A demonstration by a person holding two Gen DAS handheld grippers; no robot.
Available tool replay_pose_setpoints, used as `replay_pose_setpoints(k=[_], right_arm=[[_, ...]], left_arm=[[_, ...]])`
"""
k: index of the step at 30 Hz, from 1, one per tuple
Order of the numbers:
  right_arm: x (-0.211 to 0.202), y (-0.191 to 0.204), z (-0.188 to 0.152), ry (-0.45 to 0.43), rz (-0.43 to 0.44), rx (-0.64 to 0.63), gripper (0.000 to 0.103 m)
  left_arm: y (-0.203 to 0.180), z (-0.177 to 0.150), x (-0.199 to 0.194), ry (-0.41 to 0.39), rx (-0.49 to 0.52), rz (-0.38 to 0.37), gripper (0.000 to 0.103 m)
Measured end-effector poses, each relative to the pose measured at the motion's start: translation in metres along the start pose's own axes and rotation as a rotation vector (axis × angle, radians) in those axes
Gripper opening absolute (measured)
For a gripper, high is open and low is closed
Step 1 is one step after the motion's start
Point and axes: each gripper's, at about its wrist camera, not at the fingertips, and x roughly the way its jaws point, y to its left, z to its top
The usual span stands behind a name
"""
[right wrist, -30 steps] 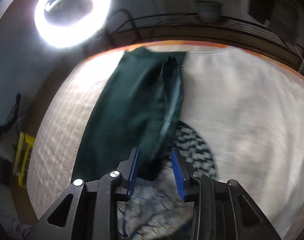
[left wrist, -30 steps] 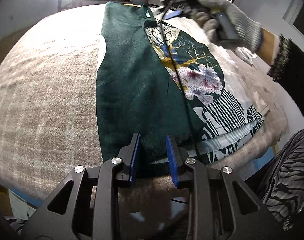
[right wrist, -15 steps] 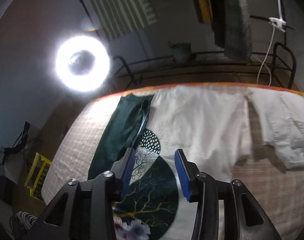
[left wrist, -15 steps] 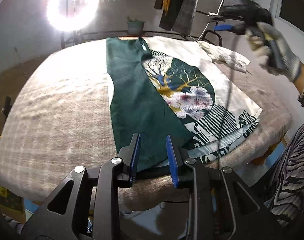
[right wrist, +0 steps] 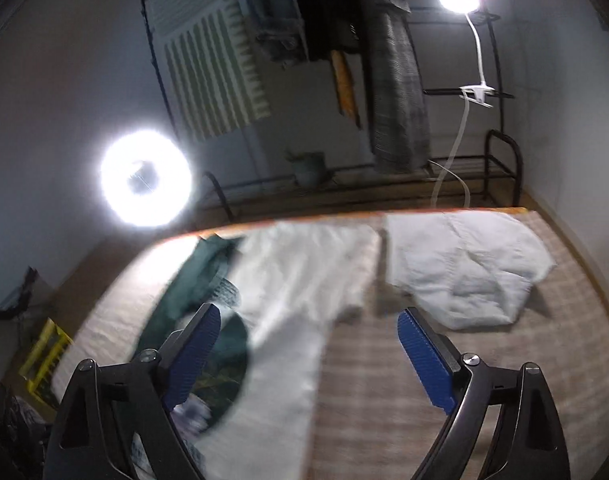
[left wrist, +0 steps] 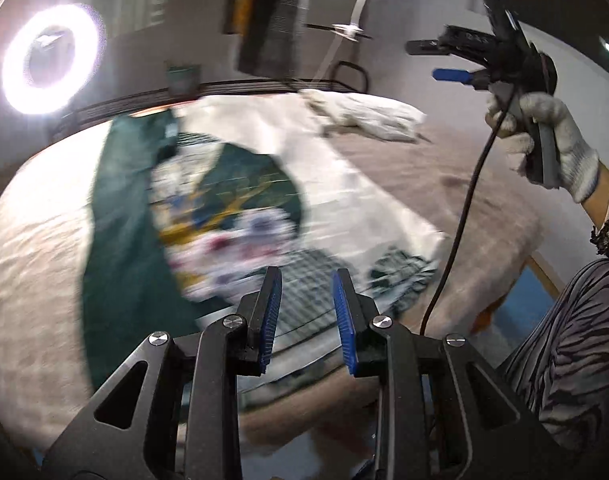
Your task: Fold small clothes
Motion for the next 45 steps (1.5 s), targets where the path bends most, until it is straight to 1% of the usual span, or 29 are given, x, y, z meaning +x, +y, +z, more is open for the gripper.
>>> replay_pose_setpoints(k=[2,5,7,9,10,11,12,13,16,20,21,22,23,24,25,29,31,32,33,34,36,39,41,43,45], right_arm=[[-0.009,-0.018,-0.003,0.010,-0.020,0.009,0.091],[-0.026,-0.054,-0.008,0.002,-0.011,0.074,0.087],[-0.034,-0.077,-0.013,-0.002,-0.027,0.110,0.080],[-0.036,-0.095,-0.018,0.011,-0.048,0.134,0.075],[-0.036,-0.102,-0.019,0.020,-0.058,0.144,0.074],[-0.035,-0.109,-0.021,0.028,-0.067,0.156,0.074],[-0.033,-0.116,-0.024,0.036,-0.071,0.167,0.074],[-0.031,-0.121,-0.025,0.046,-0.072,0.177,0.073],[-0.020,-0.130,-0.028,0.075,-0.051,0.189,0.070],[0.003,-0.131,-0.026,0.113,0.005,0.197,0.070],[0.010,-0.131,-0.024,0.122,0.022,0.199,0.070],[0.017,-0.128,-0.023,0.132,0.039,0.204,0.070],[0.026,-0.127,-0.020,0.145,0.058,0.212,0.070],[0.035,-0.125,-0.018,0.155,0.072,0.218,0.070],[0.043,-0.123,-0.016,0.164,0.088,0.225,0.070],[0.087,-0.113,-0.007,0.217,0.173,0.278,0.070],[0.112,-0.105,-0.005,0.246,0.188,0.281,0.070],[0.128,-0.099,-0.004,0.267,0.187,0.284,0.070],[0.140,-0.095,-0.004,0.284,0.187,0.288,0.066],[0.157,-0.091,-0.004,0.308,0.182,0.299,0.058],[0.184,-0.086,-0.006,0.354,0.169,0.337,0.051],[0.214,-0.082,-0.008,0.386,0.148,0.387,0.050],[0.227,-0.081,-0.009,0.395,0.119,0.403,0.050],[0.236,-0.082,-0.010,0.402,0.090,0.424,0.045],[0.242,-0.083,-0.010,0.401,0.082,0.445,0.040]], left_arm=[[-0.020,0.006,0.018,0.013,0.019,-0.032,0.026],[-0.044,0.013,0.043,0.038,0.035,-0.083,0.026],[-0.059,0.014,0.056,0.057,0.050,-0.106,0.026],[-0.075,0.015,0.072,0.091,0.061,-0.145,0.027],[-0.080,0.014,0.077,0.106,0.061,-0.164,0.028],[-0.086,0.015,0.083,0.123,0.059,-0.183,0.032],[-0.091,0.015,0.088,0.132,0.056,-0.196,0.043],[-0.095,0.015,0.092,0.133,0.057,-0.195,0.047],[-0.105,0.016,0.105,0.148,0.068,-0.168,0.047],[-0.109,0.021,0.122,0.158,0.069,-0.137,0.046],[-0.109,0.021,0.125,0.158,0.073,-0.129,0.039],[-0.109,0.021,0.129,0.159,0.080,-0.116,0.021],[-0.109,0.022,0.132,0.163,0.087,-0.096,0.012],[-0.107,0.023,0.134,0.162,0.085,-0.086,0.005],[-0.104,0.024,0.134,0.163,0.071,-0.100,0.003],[-0.087,0.031,0.120,0.141,-0.031,-0.150,0.002],[-0.083,0.034,0.114,0.129,-0.052,-0.158,0.001],[-0.082,0.035,0.112,0.127,-0.054,-0.160,0.001],[-0.081,0.035,0.110,0.124,-0.055,-0.159,0.001],[-0.080,0.035,0.109,0.122,-0.061,-0.156,0.001],[-0.075,0.037,0.108,0.123,-0.078,-0.159,0.001],[-0.072,0.038,0.108,0.123,-0.093,-0.158,0.001],[-0.070,0.039,0.108,0.122,-0.096,-0.159,0.001],[-0.068,0.036,0.105,0.122,-0.095,-0.155,0.001],[-0.064,0.036,0.104,0.121,-0.099,-0.160,0.001]])
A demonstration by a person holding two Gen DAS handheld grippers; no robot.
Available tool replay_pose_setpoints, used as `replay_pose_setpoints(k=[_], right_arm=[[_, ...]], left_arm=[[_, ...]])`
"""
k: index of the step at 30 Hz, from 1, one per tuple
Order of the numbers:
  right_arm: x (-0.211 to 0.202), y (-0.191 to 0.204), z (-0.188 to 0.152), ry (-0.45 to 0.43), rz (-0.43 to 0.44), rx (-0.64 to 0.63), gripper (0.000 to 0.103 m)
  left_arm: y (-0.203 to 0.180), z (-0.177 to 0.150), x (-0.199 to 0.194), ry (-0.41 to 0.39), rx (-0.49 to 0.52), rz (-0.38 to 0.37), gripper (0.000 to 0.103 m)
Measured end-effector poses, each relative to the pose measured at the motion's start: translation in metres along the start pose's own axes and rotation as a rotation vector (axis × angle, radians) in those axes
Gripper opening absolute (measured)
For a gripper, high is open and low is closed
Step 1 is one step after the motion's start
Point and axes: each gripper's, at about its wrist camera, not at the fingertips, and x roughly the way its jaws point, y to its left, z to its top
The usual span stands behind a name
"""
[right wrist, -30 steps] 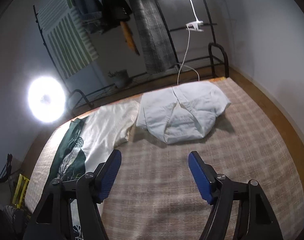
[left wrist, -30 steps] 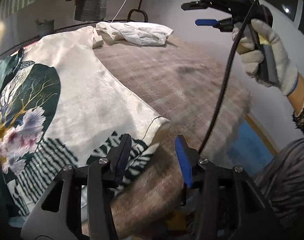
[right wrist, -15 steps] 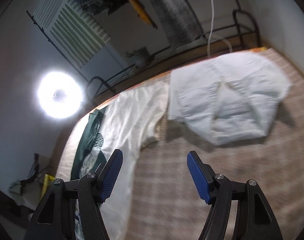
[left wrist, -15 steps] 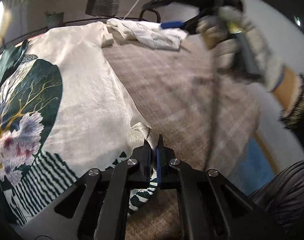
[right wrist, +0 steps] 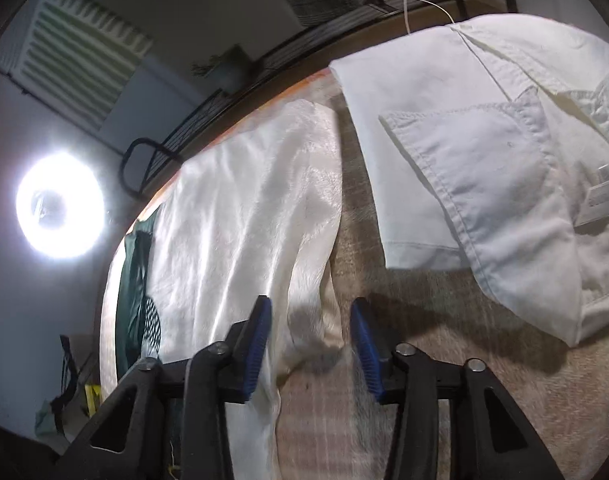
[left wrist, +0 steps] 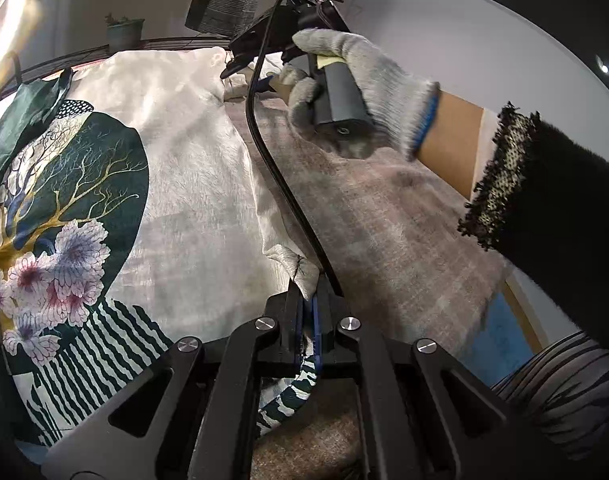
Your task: Fold small clothes
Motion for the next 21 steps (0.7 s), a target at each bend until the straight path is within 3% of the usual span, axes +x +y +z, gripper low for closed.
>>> replay_pose_setpoints(k=[2,4,5,13,21], right_arm=[[0.003,0.002,0.003,-0.002,0.015,0.006,0.029],[0.007,0.005,0.004,0.001,0.018,0.008,0.006],[0.006,0.005,0.006,-0.003,0.014,0.007,0.003],[-0.007,0.053,0.012,-0.082,-0.080,-0.123,0.000],[0.002,0.142,0.010,-0.108,-0.094,-0.309,0.000]], left_arm=[[0.000,0.000,0.002,0.004,-0.006,-0.007,0.001],[0.004,-0.001,0.000,0.006,-0.023,-0.022,0.001],[0.005,-0.002,-0.001,0.005,-0.030,-0.026,0.001],[0.035,-0.005,-0.024,-0.018,-0.135,-0.065,0.000],[0.069,-0.016,-0.060,-0.049,-0.233,-0.064,0.000]])
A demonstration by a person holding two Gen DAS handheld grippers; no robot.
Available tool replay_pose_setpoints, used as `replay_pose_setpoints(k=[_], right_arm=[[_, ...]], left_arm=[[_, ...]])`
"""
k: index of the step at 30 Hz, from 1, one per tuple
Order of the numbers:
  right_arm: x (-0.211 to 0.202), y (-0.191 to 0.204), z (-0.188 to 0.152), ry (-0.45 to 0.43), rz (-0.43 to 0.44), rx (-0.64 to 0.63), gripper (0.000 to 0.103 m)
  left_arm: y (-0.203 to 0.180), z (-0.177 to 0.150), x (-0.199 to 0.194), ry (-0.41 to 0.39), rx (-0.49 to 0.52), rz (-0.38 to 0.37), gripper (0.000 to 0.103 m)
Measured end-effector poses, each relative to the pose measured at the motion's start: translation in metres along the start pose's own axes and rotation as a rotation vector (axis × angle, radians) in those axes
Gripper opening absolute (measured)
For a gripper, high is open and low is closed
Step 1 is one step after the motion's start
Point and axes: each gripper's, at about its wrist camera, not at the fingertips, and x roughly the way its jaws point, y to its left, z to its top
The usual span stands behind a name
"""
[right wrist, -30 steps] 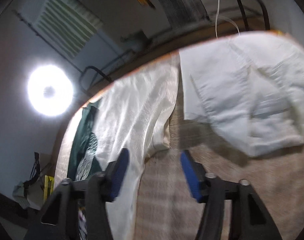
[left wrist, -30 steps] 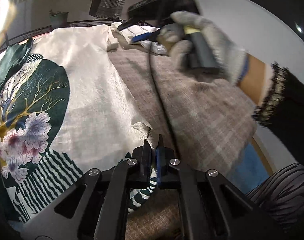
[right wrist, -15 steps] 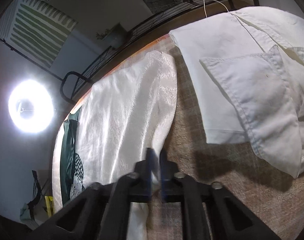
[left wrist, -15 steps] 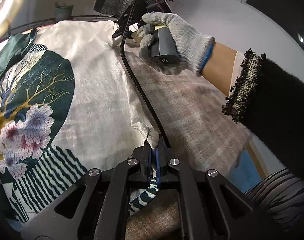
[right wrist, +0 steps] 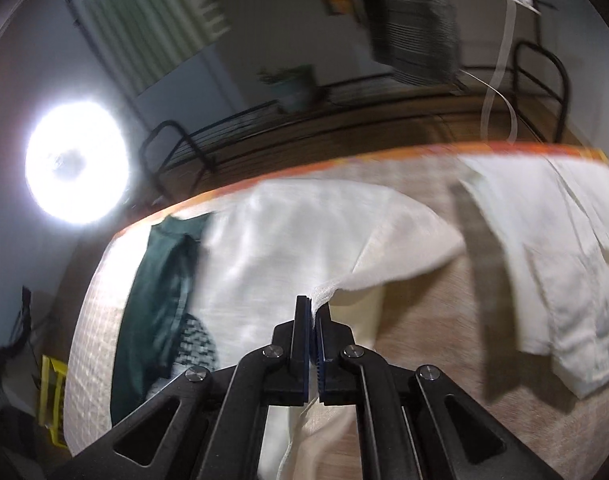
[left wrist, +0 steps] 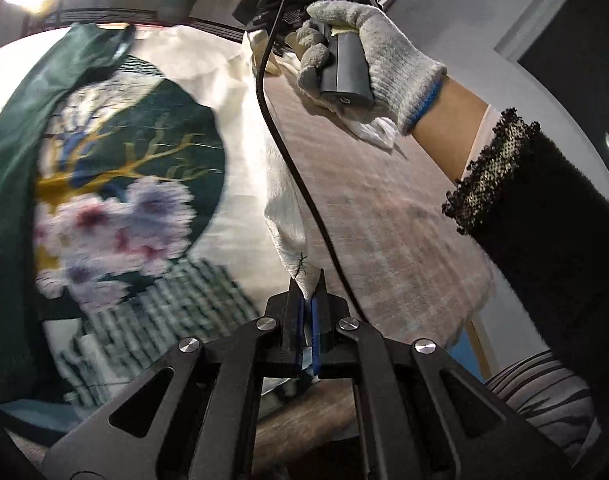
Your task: Fold small clothes
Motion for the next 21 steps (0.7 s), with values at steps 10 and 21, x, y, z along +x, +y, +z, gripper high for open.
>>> replay_pose_setpoints(k=[10,21], right_arm=[[0.066,0.108,-0.013,0.097,0.014,-0.231,0.000],[0.093,0.121,-0.021,0.204,0.152,-0.238,0.038]], left_arm=[[0.061,-0.011,-0.028,-0.018,-0.185,0.059,0.000],[0.098,-0.019,-0.028,-0.007,-0.248,0.094,0.000]])
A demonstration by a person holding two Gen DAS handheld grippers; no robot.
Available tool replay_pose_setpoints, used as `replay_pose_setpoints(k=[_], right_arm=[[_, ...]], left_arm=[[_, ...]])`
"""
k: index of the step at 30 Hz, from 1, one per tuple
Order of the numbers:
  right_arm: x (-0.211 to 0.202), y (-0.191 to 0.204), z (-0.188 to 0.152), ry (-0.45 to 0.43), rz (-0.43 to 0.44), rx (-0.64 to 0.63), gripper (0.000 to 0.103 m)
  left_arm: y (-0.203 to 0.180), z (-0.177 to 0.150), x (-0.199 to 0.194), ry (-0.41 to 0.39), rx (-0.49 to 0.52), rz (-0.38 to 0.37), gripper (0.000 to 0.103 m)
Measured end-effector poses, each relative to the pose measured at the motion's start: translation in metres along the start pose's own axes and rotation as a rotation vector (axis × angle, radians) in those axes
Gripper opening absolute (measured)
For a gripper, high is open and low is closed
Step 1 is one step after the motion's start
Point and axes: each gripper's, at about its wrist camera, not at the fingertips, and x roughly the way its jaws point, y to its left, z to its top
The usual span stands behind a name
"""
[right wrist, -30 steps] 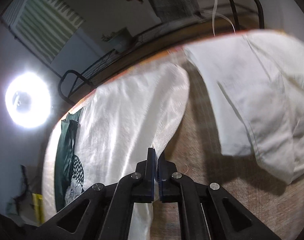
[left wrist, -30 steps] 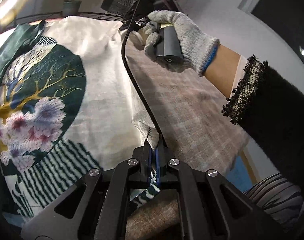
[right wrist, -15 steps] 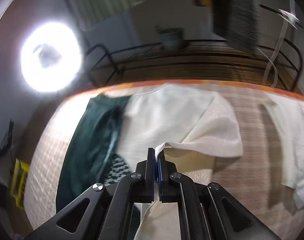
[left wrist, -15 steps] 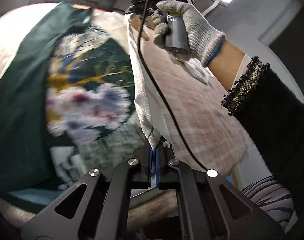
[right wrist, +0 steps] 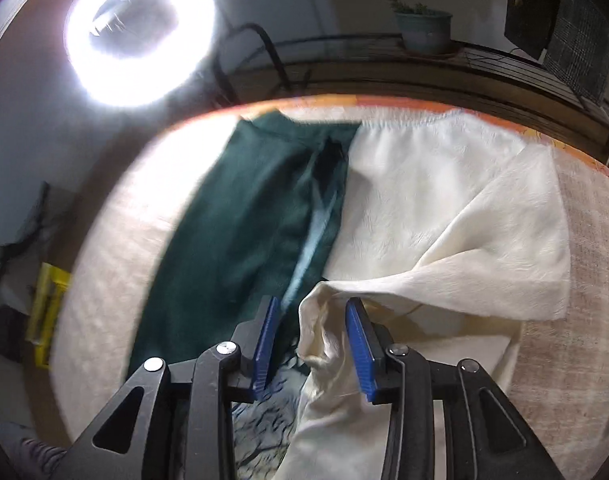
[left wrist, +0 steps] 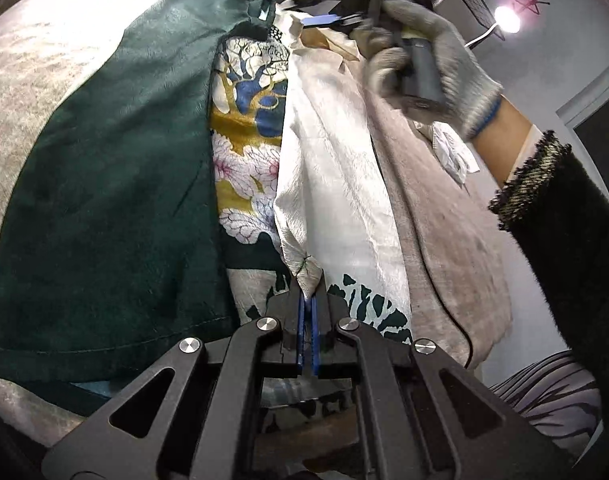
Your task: Fold small clothes
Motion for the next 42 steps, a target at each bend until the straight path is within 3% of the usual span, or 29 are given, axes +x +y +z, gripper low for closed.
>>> replay_pose_setpoints(k=[2,4,6,10,14,17,19,21,24,27,31,36,39,42], right_arm=[[-0.024,-0.011,0.003,-0.050,0.037,0.021,0.039],[-0.052,-0.035,0.007,-0.125,0.031,0.092,0.057],[-0.070,-0.066,0.006,-0.179,-0.039,0.192,0.064],[-0.070,-0.112,-0.002,-0.184,-0.080,0.317,0.063],[-0.050,-0.130,-0.002,-0.153,-0.126,0.359,0.063],[-0.039,-0.136,0.006,-0.139,-0.089,0.362,0.050],[-0.033,-0.130,0.012,-0.113,-0.056,0.330,0.017],[-0.035,-0.122,0.024,-0.109,-0.020,0.302,0.000],[-0.045,-0.105,0.049,-0.156,0.025,0.289,0.000],[-0.039,-0.081,0.079,-0.143,-0.007,0.238,0.000],[-0.003,-0.050,0.110,-0.082,-0.075,0.156,0.000],[0.051,-0.032,0.121,-0.013,-0.119,0.099,0.000],[0.080,-0.029,0.120,0.046,-0.093,0.079,0.005],[0.076,-0.022,0.117,0.034,-0.097,0.048,0.041]], left_arm=[[0.005,0.002,0.000,0.001,-0.019,-0.014,0.000],[0.008,0.002,-0.001,0.003,-0.037,-0.027,0.000],[0.009,0.001,-0.001,0.004,-0.040,-0.031,0.000],[0.006,-0.003,-0.001,0.003,-0.020,-0.028,0.000],[0.005,-0.003,0.000,0.003,-0.004,-0.018,0.000],[0.005,-0.004,-0.001,0.004,-0.001,-0.019,0.000],[0.006,-0.004,-0.001,0.007,-0.008,-0.025,0.000],[0.007,-0.003,0.000,0.009,-0.022,-0.034,0.000],[0.008,-0.003,0.000,0.016,-0.028,-0.046,0.000],[0.009,-0.002,0.000,0.017,-0.027,-0.052,0.000],[0.010,-0.001,0.001,0.020,-0.029,-0.056,0.000],[0.009,0.002,0.004,0.022,-0.025,-0.059,0.000],[0.009,0.002,0.005,0.024,-0.019,-0.058,0.000],[0.008,0.002,0.005,0.023,-0.021,-0.057,0.000]])
